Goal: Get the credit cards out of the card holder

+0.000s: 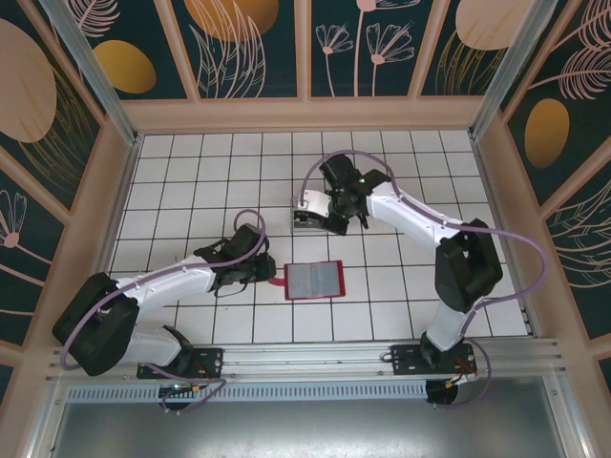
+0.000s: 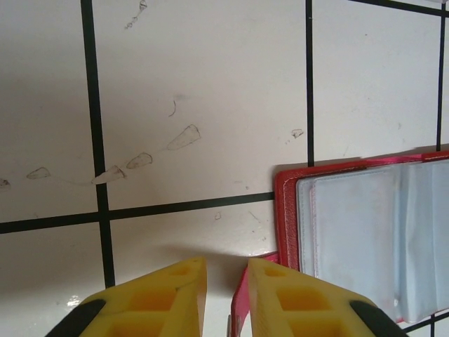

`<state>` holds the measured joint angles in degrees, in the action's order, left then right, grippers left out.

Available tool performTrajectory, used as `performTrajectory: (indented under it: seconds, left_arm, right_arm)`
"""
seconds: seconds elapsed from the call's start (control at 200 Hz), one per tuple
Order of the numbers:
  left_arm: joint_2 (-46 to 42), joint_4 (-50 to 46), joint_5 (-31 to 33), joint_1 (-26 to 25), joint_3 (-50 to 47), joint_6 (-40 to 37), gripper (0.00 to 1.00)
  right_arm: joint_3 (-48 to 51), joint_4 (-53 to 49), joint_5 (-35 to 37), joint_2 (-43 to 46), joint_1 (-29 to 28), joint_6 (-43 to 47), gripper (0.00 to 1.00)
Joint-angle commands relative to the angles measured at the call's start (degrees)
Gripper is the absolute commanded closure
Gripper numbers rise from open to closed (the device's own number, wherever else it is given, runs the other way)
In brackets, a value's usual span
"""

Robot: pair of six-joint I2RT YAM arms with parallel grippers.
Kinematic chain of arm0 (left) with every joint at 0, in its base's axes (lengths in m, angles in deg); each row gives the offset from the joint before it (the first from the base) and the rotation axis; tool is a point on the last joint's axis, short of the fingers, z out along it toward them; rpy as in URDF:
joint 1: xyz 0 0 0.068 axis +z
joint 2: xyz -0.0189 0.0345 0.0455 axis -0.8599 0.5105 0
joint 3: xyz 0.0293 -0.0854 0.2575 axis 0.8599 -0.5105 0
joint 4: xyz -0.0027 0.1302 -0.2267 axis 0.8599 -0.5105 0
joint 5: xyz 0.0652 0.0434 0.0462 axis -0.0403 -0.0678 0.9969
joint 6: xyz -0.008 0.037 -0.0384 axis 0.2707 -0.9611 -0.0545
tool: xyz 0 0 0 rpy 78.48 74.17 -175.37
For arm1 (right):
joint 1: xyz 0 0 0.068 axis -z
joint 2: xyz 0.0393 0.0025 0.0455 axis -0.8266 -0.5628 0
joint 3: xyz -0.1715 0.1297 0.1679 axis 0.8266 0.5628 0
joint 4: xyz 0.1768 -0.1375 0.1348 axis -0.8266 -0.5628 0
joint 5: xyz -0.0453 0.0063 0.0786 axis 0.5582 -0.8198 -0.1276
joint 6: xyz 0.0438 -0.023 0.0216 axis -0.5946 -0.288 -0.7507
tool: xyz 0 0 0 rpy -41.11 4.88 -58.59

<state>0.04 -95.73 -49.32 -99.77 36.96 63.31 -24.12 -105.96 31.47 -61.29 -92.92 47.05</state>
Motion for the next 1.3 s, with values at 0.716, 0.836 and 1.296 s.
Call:
performTrajectory:
  seconds: [0.716, 0.836, 1.296]
  left_arm:
    - [-2.3, -0.19, -0.23, 0.44, -2.57, 1.59, 0.76]
    - [-2.29, -0.46, -0.22, 0.47, -2.43, 1.54, 0.76]
    - [-3.0, -0.9, 0.07, 0.46, -3.31, 2.07, 0.76]
  right_arm:
    - [-28.87, -17.48, -1.74, -20.69, -0.27, 11.36, 1.0]
    - [-29.0, -17.48, -1.22, -22.04, -0.19, 11.63, 1.0]
    - [-28.98, -16.44, -1.8, -26.03, 0.32, 12.23, 1.0]
